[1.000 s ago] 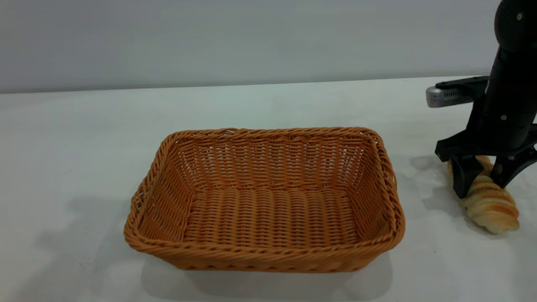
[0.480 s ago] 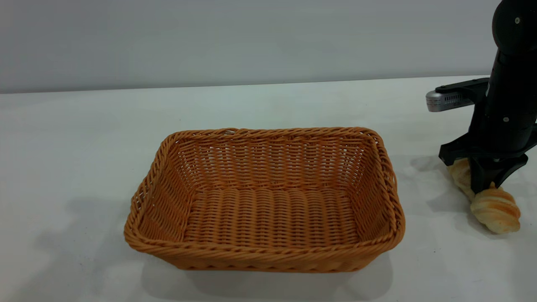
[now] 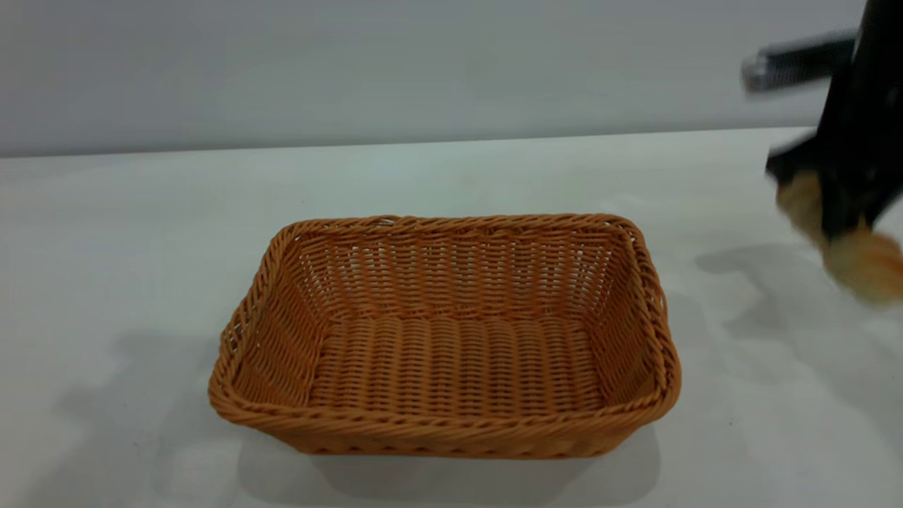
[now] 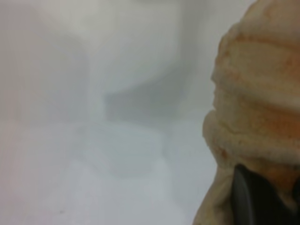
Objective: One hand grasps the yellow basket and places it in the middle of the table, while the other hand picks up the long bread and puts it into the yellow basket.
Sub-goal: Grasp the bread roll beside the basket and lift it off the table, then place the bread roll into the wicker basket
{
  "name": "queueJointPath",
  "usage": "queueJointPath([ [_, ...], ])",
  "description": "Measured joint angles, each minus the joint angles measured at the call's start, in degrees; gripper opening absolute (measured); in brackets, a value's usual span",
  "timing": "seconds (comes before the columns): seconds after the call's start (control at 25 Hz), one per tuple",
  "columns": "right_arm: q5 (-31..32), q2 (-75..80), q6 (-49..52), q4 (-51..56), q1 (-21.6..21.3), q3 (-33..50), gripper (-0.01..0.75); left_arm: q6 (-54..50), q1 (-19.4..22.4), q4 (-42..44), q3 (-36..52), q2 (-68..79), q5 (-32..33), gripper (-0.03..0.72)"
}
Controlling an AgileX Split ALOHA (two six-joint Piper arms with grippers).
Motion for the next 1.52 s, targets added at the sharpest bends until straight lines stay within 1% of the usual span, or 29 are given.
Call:
queueJointPath([
  [0.12, 0.90, -5.12, -1.76, 2.65, 0.91, -0.04, 0.061, 0.00, 0.00, 0.00, 0.00, 0.00, 0.00, 0.561],
  [0.24, 2.17, -9.05, -4.02, 5.36, 3.86, -0.04, 0.061, 0.06, 0.00, 0.02, 0.00, 0.00, 0.00, 0.561],
  [0.48, 1.49, -11.97, -6.48, 10.45, 14.23, -0.04, 0.061, 0.00, 0.00, -0.03, 0.00, 0.00, 0.00, 0.561],
  [0.64, -1.44, -10.74, -6.90, 11.78, 21.16, -0.04, 0.061, 0.00, 0.00, -0.03, 0.00, 0.00, 0.05, 0.561],
  [0.76, -3.67, -8.93, -7.04, 11.98, 24.98, -0.04, 0.057, 0.00, 0.00, -0.03, 0.00, 0.00, 0.05, 0.561],
  [0.92, -6.51, -5.70, -7.21, 12.12, 27.62, -0.04, 0.057, 0.00, 0.00, -0.03, 0.00, 0.00, 0.26, 0.561],
  [1.08, -7.87, -2.31, -8.28, 12.89, 28.06, -0.04, 0.057, 0.00, 0.00, -0.03, 0.03, 0.00, 0.39, 0.561],
  [1.16, -8.52, -1.03, -9.76, 13.52, 28.13, -0.04, 0.070, 0.00, 0.00, -0.03, 0.03, 0.00, 0.39, 0.561],
  [1.24, -9.19, -0.09, -11.54, 15.00, 28.13, -0.04, 0.100, 0.00, 0.00, -0.03, 0.03, 0.00, 0.39, 0.561],
  [1.28, -9.19, -0.09, -11.54, 15.00, 28.13, -0.04, 0.100, 0.00, 0.00, -0.03, 0.03, 0.00, 0.39, 0.561],
  [1.4, -9.73, 1.15, -16.73, 18.85, 28.13, -0.04, 0.240, 0.00, 0.00, -0.03, 0.03, 0.00, 0.34, 0.561],
  [1.52, -10.94, 1.22, -18.74, 20.34, 28.17, -0.04, 0.389, 0.00, 0.00, -0.03, 0.03, 0.00, 0.22, 0.561],
])
